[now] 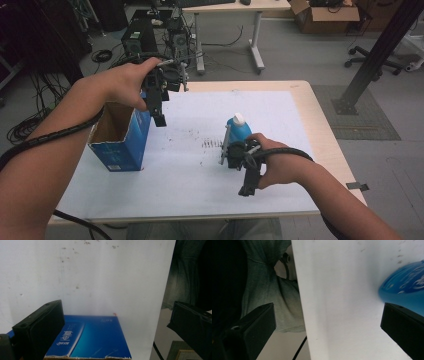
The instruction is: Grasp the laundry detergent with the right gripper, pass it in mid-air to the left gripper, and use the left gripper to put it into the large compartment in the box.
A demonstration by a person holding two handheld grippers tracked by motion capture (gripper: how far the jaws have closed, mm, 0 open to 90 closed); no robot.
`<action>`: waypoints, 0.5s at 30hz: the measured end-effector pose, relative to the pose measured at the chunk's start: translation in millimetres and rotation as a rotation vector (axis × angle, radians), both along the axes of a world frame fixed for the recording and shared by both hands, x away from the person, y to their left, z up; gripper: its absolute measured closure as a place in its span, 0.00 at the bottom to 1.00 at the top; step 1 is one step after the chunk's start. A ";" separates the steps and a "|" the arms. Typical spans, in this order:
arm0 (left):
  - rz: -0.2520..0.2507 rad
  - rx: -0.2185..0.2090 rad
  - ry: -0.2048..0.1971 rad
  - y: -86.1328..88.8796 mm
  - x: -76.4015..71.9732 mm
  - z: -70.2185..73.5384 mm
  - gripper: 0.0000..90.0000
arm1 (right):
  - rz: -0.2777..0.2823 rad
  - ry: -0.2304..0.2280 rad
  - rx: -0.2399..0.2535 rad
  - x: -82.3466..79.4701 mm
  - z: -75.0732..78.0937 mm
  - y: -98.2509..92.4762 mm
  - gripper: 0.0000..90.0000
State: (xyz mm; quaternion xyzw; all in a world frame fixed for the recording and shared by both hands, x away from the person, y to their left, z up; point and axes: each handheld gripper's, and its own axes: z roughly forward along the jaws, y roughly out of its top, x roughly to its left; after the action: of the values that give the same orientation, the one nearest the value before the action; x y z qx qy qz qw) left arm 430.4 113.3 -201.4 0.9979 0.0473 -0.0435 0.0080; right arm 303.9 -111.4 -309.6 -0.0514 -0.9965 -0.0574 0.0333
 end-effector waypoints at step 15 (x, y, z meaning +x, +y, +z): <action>-0.009 0.015 0.010 -7.6 -1.4 -6.4 0.00 | -0.095 -0.015 0.083 -9.9 -16.8 -54.8 0.00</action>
State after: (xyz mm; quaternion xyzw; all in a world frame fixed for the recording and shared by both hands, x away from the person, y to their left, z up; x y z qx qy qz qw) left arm 429.1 105.8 -207.9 0.9979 0.0431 -0.0480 0.0001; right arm 294.0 -166.1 -326.4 -0.0968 -0.9899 -0.1005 0.0250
